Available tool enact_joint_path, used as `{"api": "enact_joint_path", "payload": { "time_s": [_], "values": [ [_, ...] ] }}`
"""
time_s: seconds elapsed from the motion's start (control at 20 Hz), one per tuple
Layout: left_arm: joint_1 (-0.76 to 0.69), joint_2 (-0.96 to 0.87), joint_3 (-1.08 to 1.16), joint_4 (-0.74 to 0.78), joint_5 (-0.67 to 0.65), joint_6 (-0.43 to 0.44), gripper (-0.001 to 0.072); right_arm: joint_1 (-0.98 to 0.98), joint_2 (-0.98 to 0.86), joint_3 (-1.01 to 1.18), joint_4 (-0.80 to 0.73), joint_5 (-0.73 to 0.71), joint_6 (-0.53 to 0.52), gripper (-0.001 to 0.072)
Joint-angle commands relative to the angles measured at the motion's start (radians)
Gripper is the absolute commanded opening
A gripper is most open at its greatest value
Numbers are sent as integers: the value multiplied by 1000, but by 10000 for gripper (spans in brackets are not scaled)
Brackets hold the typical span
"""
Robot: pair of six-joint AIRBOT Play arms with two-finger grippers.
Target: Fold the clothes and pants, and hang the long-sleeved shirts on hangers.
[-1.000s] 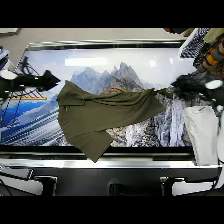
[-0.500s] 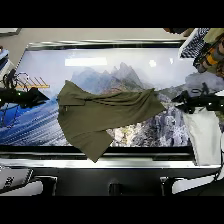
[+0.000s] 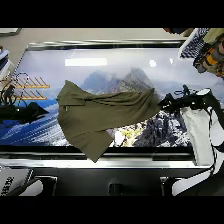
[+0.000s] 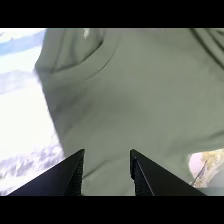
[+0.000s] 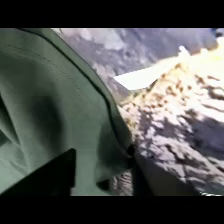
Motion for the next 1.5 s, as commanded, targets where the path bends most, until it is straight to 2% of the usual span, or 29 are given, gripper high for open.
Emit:
{"api": "enact_joint_path", "payload": {
  "time_s": [0.0,0.05,0.1,0.15,0.4,0.55,0.7,1.0,1.25,1.4,1.45],
  "values": [
    [48,74,-131,0,0,0,335,16,-8,-2,-39,-16,9,211],
    [51,82,-167,0,0,0,335,19,-8,-1,-43,-17,9,154],
    [50,84,-203,-5,0,0,335,19,-8,-1,-40,-15,9,65],
    [51,83,-237,-21,3,1,335,19,-5,-1,-39,-11,10,33],
    [50,81,-383,-51,78,1,335,19,63,-1,-44,-8,13,32],
    [50,80,-451,-132,115,43,335,19,107,-1,-44,-2,18,32],
    [39,80,-489,-140,141,53,335,19,137,-1,-43,-1,22,32],
    [-88,17,-499,-147,204,52,335,19,180,-1,-43,3,22,32],
    [-154,-50,-498,-236,283,53,333,19,203,-1,-43,14,21,32],
    [-182,-56,-496,-269,308,53,311,19,217,-1,-43,20,21,32],
    [-182,-56,-492,-277,305,54,242,19,224,-1,-43,18,21,32]
  ]
}}
